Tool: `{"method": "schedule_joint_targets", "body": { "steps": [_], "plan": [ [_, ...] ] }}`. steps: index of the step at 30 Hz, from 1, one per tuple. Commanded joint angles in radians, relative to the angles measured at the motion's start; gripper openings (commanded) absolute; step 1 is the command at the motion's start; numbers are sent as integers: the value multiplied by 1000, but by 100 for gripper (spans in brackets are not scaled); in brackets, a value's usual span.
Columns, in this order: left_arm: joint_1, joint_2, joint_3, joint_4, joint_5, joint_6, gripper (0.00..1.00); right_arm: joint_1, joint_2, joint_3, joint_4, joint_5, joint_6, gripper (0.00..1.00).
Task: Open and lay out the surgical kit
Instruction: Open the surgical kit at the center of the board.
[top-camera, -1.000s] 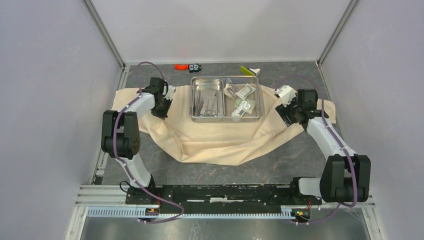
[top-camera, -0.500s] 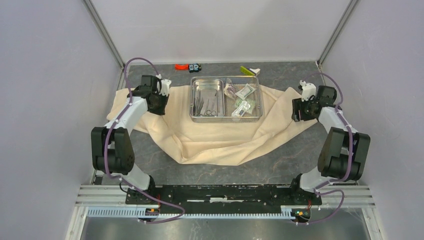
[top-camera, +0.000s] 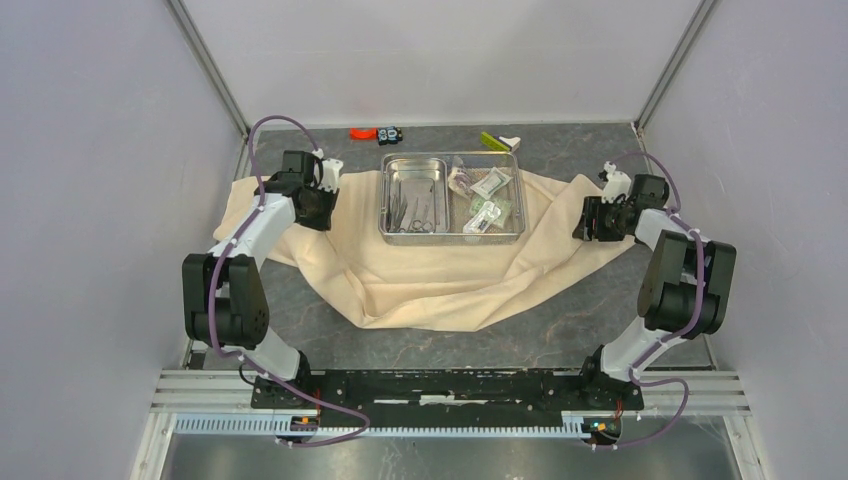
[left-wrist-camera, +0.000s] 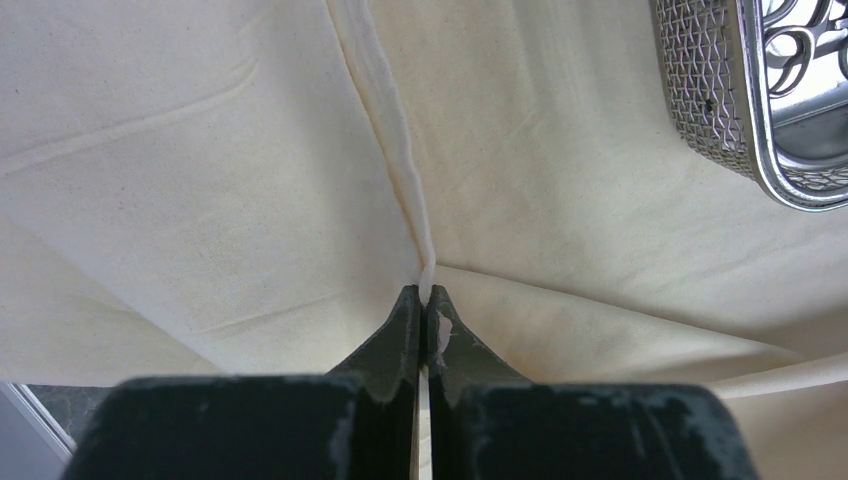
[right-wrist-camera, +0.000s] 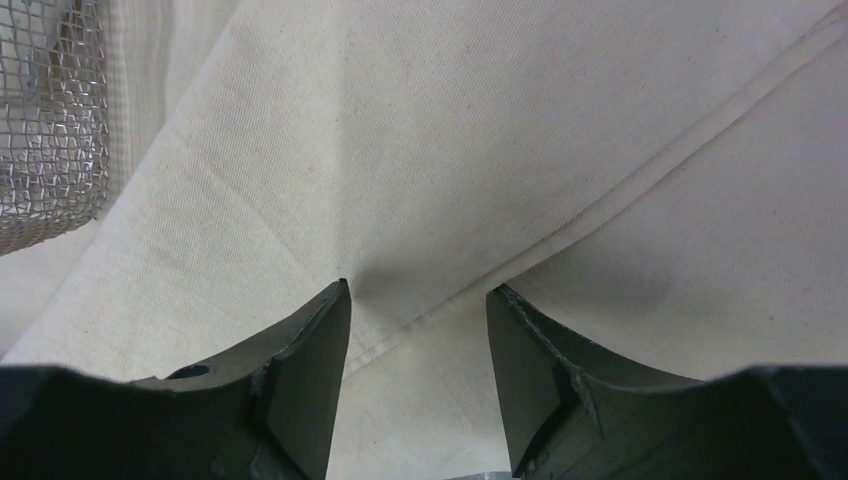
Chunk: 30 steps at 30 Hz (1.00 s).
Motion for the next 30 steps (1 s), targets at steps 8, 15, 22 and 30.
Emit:
{"method": "schedule_joint_targets", "body": {
  "steps": [8,15,22,30],
  "plan": [
    [3,-28,-4,11,6,-18,2,-29,55,39,135,-137,128,36],
    [14,-45,-10,8,3,-13,2,-61,28,30,160,-166,149,2],
    [39,-133,-32,-42,-17,47,2,-110,-103,1,99,-182,80,0],
    [43,-491,-141,-251,-91,284,2,-196,-422,0,-269,-16,-324,0]
  ]
}}
